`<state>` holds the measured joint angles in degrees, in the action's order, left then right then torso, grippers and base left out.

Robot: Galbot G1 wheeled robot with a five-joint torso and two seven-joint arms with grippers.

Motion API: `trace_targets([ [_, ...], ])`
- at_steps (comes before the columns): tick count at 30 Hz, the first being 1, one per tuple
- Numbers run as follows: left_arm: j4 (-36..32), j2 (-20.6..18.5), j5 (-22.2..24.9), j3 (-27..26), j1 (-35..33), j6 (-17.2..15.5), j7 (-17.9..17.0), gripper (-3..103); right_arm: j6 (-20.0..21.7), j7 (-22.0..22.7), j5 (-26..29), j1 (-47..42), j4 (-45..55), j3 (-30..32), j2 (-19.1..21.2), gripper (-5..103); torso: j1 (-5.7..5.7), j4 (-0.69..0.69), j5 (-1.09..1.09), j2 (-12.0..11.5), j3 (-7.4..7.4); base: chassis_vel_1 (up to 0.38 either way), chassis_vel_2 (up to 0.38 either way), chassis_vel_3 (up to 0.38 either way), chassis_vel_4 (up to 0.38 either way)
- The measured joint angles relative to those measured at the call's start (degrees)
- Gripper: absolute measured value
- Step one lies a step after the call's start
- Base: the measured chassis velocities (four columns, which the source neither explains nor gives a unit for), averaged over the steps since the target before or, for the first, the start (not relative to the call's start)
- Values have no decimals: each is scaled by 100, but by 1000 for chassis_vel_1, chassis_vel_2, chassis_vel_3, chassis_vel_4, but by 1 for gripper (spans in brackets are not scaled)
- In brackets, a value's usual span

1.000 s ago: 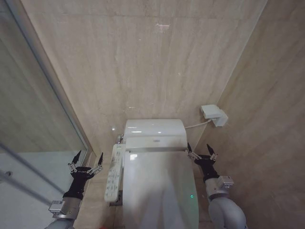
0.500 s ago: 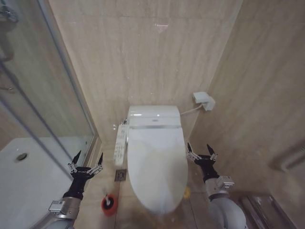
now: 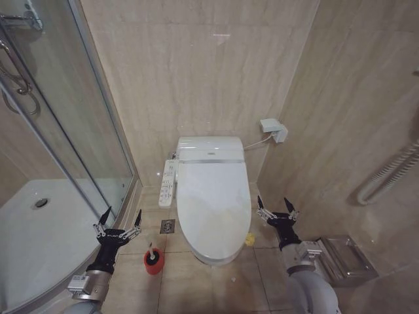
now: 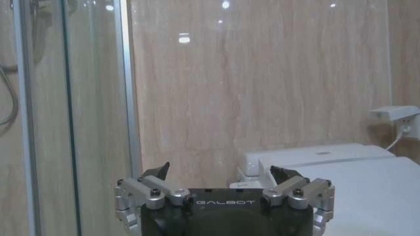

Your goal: Open the toilet lid, clean the toilet bowl with a toilet brush, close the toilet lid, and flush.

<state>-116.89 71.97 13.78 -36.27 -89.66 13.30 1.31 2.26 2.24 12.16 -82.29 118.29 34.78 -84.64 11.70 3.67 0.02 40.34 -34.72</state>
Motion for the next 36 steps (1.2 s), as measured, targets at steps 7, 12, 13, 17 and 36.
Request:
trace_targets([
  [7, 0, 0, 0, 0, -2, 0, 0, 100, 0, 0, 0, 0, 0, 0, 0, 100, -5, 1, -4, 1, 2, 197, 16, -225, 11],
  [12, 0, 0, 0, -2, -5, 0, 0, 100, 0, 0, 0, -3, 0, 0, 0, 100, -9, 1, 1, 3, 4, 373, -80, -360, 79],
  [13, 0, 0, 0, -2, -4, 0, 0, 100, 0, 0, 0, -4, 0, 0, -1, 100, -9, 1, -3, 3, 4, 371, -131, -388, 135],
  [17, 0, 0, 0, -2, -9, 0, 0, 100, 0, -1, 0, -4, 0, -1, -1, 100, -13, 0, -5, 6, 7, 308, -128, -253, 119],
  [36, 0, 0, 0, -1, -3, 0, 0, 100, 0, 0, 0, -2, 0, 0, -1, 100, -7, 0, -1, 2, 3, -4, 14, 14, -15],
])
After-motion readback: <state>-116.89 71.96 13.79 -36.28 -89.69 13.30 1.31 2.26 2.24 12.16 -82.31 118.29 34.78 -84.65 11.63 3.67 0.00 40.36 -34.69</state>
